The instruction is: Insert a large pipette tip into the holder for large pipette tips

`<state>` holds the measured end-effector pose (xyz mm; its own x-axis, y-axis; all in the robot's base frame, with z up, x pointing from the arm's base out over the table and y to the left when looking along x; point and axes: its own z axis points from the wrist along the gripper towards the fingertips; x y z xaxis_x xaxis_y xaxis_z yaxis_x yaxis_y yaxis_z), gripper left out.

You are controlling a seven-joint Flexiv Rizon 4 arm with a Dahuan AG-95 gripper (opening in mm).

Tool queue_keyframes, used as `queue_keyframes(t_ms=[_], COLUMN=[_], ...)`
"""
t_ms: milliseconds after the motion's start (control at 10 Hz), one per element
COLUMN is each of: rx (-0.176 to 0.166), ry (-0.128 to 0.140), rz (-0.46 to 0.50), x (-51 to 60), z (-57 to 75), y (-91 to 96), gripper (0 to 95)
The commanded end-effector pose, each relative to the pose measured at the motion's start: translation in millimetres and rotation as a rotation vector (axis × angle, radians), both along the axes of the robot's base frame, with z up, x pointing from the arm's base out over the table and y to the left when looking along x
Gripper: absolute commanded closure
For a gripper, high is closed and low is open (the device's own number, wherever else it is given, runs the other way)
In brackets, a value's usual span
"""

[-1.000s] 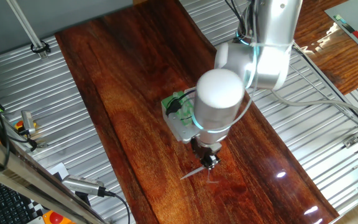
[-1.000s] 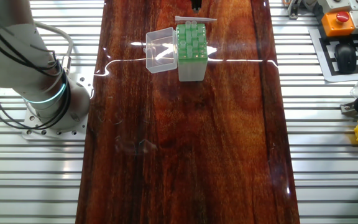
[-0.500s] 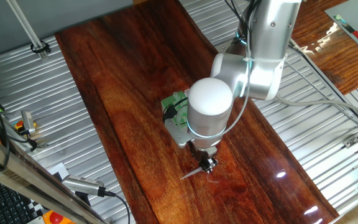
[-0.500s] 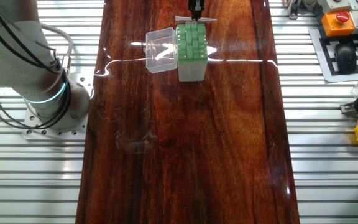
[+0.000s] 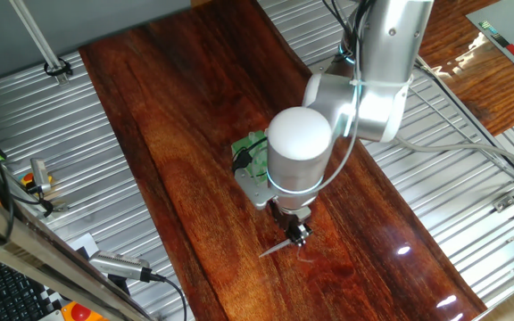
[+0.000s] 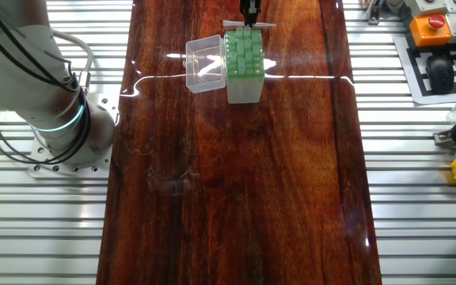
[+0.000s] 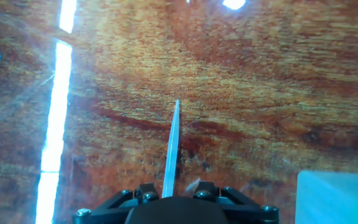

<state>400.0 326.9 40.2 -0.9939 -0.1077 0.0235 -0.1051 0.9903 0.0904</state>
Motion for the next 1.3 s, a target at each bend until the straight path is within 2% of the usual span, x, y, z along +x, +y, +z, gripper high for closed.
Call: queue_keyframes(t_ms=[100, 200, 300, 500, 600, 800, 900, 1000, 1300], rx=[-0.006, -0.005, -0.005, -0.005, -0.008, -0.008, -0.012, -0.01, -0.011], ry=[-0.007, -0.009, -0.012, -0.019, -0.028, -0.009, -0.007, -0.01, -0.014], rz=[-0.012, -0.013, -0.013, -0.004, -0.008, -0.008, -0.004, -0.003, -0.012], x=[-11.3, -16.6, -21.7, -29.0, -29.0, -29.0, -29.0, -29.0, -34.3], z=[-0.4, -3.5, -6.0, -8.4, -8.4, -8.4, -8.4, -8.8, -19.4], y=[-0.5, 0.4, 1.1, 1.8, 1.8, 1.8, 1.8, 2.2, 9.8], gripper=[57.0, 57.0, 38.0, 38.0, 57.0, 57.0, 57.0, 38.0, 38.0])
